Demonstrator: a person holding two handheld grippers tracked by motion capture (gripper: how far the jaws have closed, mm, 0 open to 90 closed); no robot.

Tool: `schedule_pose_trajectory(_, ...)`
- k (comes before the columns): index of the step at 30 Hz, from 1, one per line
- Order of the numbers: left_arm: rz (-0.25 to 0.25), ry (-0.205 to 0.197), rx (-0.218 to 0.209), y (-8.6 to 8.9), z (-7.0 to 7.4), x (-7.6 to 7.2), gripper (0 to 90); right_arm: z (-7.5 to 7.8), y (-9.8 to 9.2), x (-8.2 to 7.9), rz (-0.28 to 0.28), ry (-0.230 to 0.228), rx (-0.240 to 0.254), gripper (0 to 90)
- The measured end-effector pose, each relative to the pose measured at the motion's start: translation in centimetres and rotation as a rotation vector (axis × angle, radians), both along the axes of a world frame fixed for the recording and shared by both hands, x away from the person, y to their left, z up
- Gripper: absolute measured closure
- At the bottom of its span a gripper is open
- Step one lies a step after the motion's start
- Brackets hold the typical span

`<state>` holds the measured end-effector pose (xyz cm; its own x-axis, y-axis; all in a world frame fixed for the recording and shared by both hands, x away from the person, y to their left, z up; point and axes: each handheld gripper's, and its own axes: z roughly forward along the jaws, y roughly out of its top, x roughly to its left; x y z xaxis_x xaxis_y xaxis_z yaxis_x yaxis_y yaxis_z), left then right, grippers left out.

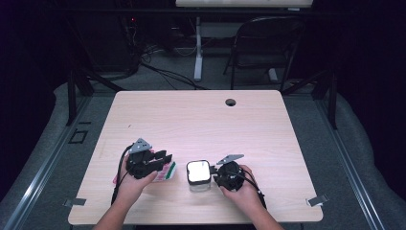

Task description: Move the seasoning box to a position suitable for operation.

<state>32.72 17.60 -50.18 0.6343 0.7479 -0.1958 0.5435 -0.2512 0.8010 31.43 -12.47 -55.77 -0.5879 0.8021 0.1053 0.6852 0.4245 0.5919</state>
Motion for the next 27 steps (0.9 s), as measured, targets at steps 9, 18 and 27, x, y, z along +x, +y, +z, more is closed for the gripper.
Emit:
schedule_pose_trajectory(9,0.001,-0.01,0.005,0.1,0.2,-0.1,64.6,0.4,0.3,-0.6,0.04,0.027,-0.016,68.8)
schedule_pose_trajectory(18,-0.004,-0.005,0.001,0.0,0.6,0.0,61.4,2.2,-0.5,-1.3,0.042,0.065,0.029,62.1)
schedule_pose_trajectory(27,-0.021,0.029,0.011,-0.1,0.7,0.2,58.7,4.2,-1.1,-1.5,0.015,0.089,0.079,61.0)
